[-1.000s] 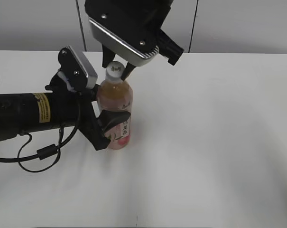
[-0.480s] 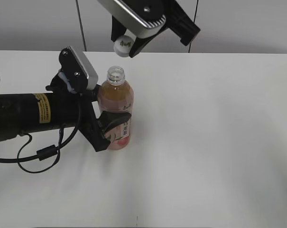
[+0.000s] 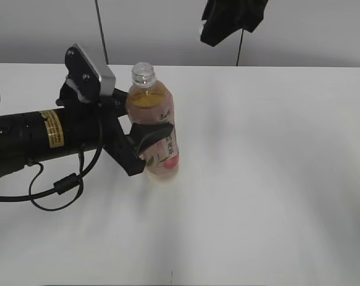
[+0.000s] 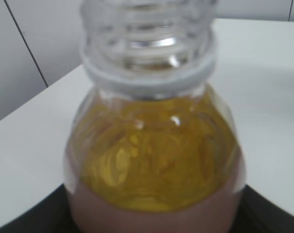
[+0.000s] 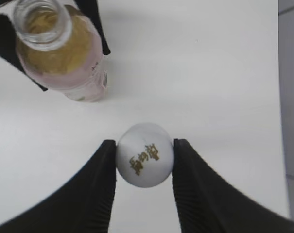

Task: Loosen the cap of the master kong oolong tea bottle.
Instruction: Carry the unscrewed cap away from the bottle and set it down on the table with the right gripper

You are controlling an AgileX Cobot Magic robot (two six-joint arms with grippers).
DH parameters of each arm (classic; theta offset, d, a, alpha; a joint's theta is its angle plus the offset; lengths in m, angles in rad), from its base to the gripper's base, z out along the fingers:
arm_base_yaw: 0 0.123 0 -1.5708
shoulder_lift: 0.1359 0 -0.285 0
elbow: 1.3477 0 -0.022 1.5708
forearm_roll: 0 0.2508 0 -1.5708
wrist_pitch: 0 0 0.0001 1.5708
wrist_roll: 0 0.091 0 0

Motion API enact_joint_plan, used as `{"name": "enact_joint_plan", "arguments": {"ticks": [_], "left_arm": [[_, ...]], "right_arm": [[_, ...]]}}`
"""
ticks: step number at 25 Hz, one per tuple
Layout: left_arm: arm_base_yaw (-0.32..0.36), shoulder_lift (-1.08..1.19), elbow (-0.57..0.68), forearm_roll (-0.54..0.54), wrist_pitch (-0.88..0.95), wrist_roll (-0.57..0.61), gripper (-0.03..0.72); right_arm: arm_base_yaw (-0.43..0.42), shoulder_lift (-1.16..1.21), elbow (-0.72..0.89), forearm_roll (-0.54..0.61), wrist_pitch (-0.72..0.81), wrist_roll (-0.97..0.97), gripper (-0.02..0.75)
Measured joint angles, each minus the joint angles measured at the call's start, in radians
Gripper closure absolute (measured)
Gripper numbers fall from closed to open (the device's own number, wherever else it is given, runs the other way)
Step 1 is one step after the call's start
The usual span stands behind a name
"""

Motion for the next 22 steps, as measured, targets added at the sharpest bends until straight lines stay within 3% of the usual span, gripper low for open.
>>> {"name": "enact_joint_plan", "arguments": {"ticks": [4,9,15,22], "left_arm": [[-0.001,0.000,0.000,-0.049,-0.030,-0.048,0.268],[-0.001,0.001,0.000,-0.057,-0.038,-0.079,0.268],[-0.001,0.001,0.000,-0.052,-0.013,-0.082,0.268],[-0.001,0.001,0.001,-0.022,0.074,-0.083,0.268]], "right_arm": [[-0.067,0.024,0.004,0.024,0.001,0.295,0.465],[-0.075,0.028,0.078,-0.103,0.002,0.638,0.465],[-0.075,0.028,0.300,-0.193,-0.005,0.813,0.465],[-0.075,0.035,0.497,-0.235,-0.159,0.889,0.465]]}}
